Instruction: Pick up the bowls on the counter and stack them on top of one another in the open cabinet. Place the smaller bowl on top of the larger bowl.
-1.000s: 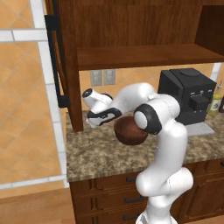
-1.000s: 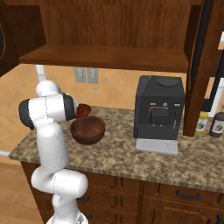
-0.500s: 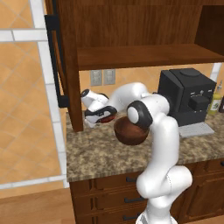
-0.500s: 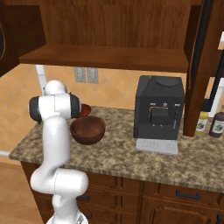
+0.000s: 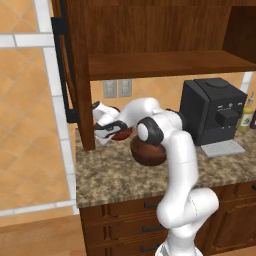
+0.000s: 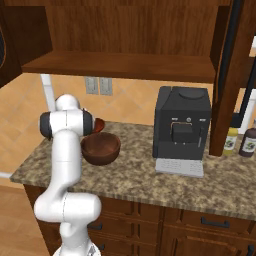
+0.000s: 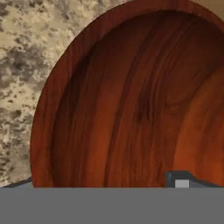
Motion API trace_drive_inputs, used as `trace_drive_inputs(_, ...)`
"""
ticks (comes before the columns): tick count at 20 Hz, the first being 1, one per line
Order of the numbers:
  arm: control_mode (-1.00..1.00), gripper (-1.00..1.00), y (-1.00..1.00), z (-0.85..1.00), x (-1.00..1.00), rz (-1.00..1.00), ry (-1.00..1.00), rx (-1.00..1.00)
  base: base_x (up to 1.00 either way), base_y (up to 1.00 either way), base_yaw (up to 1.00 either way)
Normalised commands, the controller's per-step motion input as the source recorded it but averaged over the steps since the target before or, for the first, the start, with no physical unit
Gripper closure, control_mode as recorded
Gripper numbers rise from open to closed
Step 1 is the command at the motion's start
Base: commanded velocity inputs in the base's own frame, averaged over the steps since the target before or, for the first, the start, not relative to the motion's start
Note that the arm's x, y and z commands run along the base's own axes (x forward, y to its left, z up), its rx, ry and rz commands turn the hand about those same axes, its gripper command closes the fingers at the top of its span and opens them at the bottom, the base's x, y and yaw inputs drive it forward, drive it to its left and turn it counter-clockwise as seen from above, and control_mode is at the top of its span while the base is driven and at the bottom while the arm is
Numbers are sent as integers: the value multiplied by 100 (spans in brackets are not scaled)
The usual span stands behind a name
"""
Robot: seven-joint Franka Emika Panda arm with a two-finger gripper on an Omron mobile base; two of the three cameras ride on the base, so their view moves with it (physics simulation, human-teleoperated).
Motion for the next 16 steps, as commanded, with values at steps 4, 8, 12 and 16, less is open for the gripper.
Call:
trace_drive_inputs(4, -100, 100, 0, -7, 6, 2, 1, 0, 0, 0, 0)
trace_drive_inputs(8, -100, 100, 0, 0, 0, 0, 0, 0, 0, 0, 0)
trace_drive_inputs(12, -100, 100, 0, 3, -4, 0, -1, 0, 0, 0, 0)
trace_drive_inputs(16, -100, 100, -2, 34, -64, 0, -13, 1, 0, 0, 0)
